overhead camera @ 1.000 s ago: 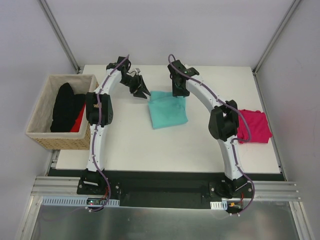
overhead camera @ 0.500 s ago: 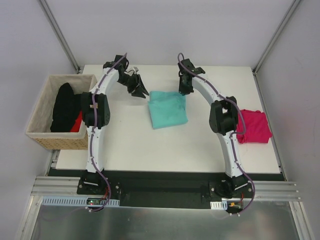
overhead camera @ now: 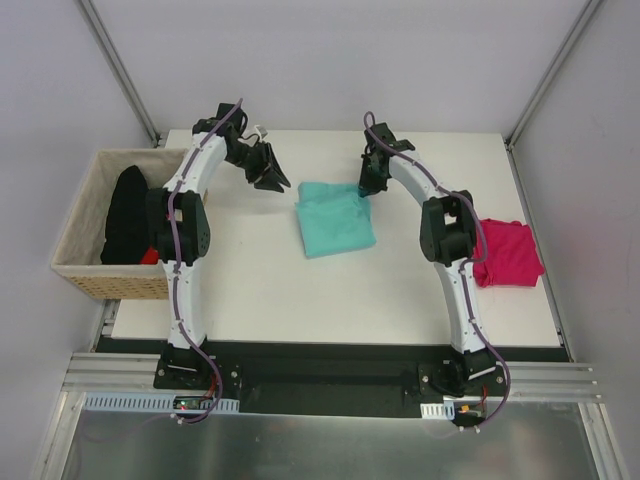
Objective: Fold and stack the t-shirts
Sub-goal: Fold the long partially folded tshirt into a neat square
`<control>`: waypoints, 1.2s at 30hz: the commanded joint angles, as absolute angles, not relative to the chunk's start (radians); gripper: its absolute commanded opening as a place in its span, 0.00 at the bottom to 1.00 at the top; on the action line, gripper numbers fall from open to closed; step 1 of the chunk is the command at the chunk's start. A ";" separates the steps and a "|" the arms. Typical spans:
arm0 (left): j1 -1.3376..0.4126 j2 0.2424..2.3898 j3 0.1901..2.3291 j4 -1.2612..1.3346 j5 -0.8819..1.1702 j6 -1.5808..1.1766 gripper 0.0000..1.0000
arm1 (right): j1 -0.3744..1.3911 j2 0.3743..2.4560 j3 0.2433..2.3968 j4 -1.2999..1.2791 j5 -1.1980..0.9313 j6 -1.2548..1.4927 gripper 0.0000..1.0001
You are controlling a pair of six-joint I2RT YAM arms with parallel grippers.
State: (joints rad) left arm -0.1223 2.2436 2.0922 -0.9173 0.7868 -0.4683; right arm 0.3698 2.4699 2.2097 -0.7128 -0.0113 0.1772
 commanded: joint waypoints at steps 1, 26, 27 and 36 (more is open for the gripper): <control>-0.109 2.152 2.066 -0.922 0.765 -0.469 0.29 | 0.368 2.431 2.151 -0.693 -0.067 0.215 0.01; -0.104 2.072 1.956 -0.916 0.724 -0.430 0.27 | 0.512 2.131 1.698 -0.663 -0.006 0.258 0.01; -0.104 2.072 1.948 -0.913 0.721 -0.426 0.27 | 0.517 2.128 1.692 -0.663 -0.006 0.259 0.01; -0.100 2.131 1.970 -0.907 0.730 -0.400 0.27 | 0.528 2.089 1.807 -0.758 0.110 0.244 0.13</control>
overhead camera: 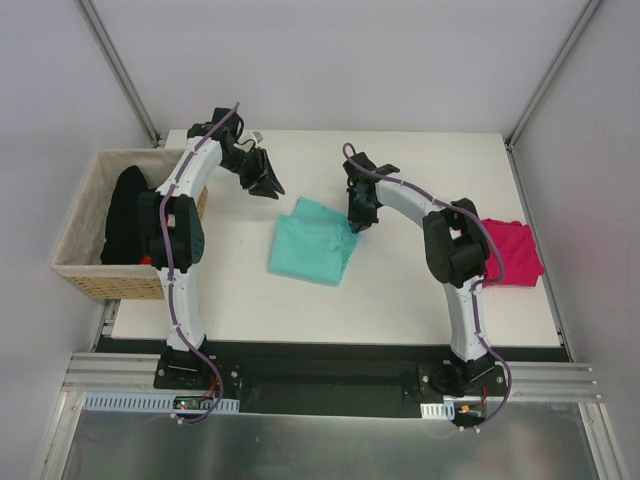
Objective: Fold and stack the t-shirts
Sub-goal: Fold the long partially folded tshirt into a neat square
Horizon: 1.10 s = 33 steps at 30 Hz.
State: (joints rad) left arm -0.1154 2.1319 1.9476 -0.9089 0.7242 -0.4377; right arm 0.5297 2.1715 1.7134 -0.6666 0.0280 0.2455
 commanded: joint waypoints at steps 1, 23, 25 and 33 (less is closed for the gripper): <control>-0.098 2.135 1.979 -0.905 0.730 -0.400 0.27 | 0.528 2.077 1.825 -0.771 0.136 0.238 0.16; -0.083 2.292 2.071 -0.907 0.787 -0.387 0.28 | 0.546 2.244 2.143 -0.870 0.072 0.209 0.30; -0.083 2.316 2.097 -0.907 0.799 -0.391 0.27 | 0.545 2.273 2.164 -0.882 0.058 0.213 0.30; -0.083 2.324 2.103 -0.907 0.831 -0.414 0.28 | 0.540 2.348 2.209 -0.871 0.009 0.192 0.33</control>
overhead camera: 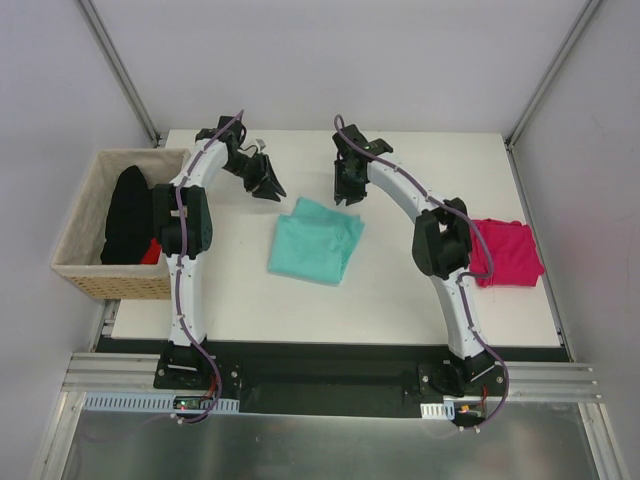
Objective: Fold and stack the t-shirts
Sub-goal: Fold the long partially folded tshirt into a neat square
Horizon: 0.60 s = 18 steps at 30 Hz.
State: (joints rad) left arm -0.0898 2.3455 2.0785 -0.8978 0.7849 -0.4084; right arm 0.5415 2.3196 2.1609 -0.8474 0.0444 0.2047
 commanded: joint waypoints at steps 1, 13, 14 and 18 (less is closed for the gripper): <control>-0.083 2.316 2.086 -0.907 0.827 -0.414 0.28 | 0.538 2.352 2.204 -0.862 -0.023 0.192 0.33; -0.083 2.218 1.907 -0.907 0.732 -0.402 0.29 | 0.514 2.384 2.198 -0.813 -0.075 0.196 0.33; -0.083 2.211 1.902 -0.907 0.729 -0.403 0.29 | 0.508 2.387 2.200 -0.811 -0.077 0.198 0.33; -0.084 2.207 1.888 -0.908 0.736 -0.411 0.29 | 0.500 2.398 2.200 -0.808 -0.095 0.196 0.33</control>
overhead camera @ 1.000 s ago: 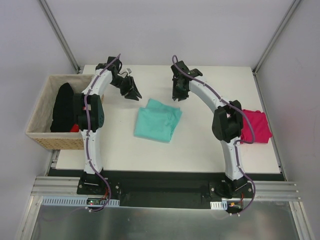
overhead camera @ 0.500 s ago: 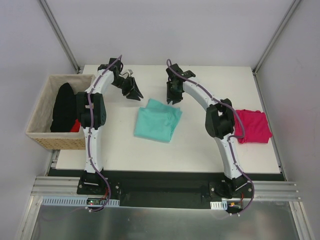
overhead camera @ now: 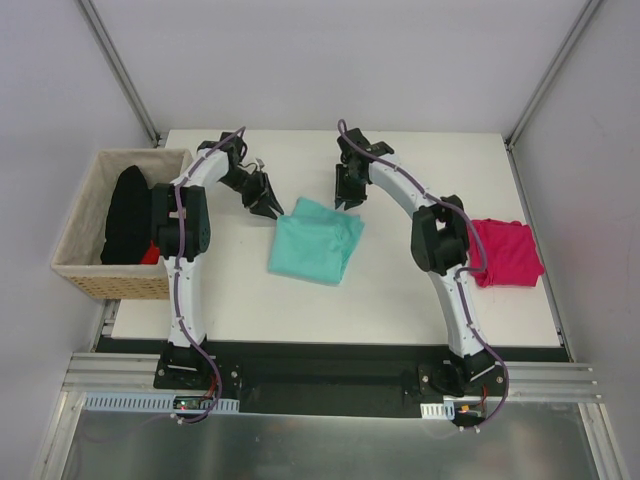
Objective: Fold and stack the t-shirts
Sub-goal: Fold the long partially folded tshirt into a neat square
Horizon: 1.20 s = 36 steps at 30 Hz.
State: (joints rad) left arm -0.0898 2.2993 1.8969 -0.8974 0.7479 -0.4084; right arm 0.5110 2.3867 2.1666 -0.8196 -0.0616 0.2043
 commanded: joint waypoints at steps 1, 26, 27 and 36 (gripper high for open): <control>-0.087 2.209 1.890 -0.908 0.736 -0.414 0.29 | 0.500 2.398 2.198 -0.805 -0.100 0.195 0.33; -0.193 2.258 1.937 -0.908 0.739 -0.472 0.00 | 0.489 2.402 2.149 -0.798 -0.149 0.163 0.29; -0.193 2.257 1.937 -0.907 0.733 -0.474 0.00 | 0.489 2.404 2.149 -0.799 -0.153 0.161 0.26; -0.196 2.235 1.951 -0.908 0.730 -0.492 0.00 | 0.488 2.408 2.146 -0.801 -0.172 0.161 0.07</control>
State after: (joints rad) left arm -0.1894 2.2845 1.9217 -0.8944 0.7391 -0.4721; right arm 0.4923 2.4172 2.1452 -0.7975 -0.1459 0.1680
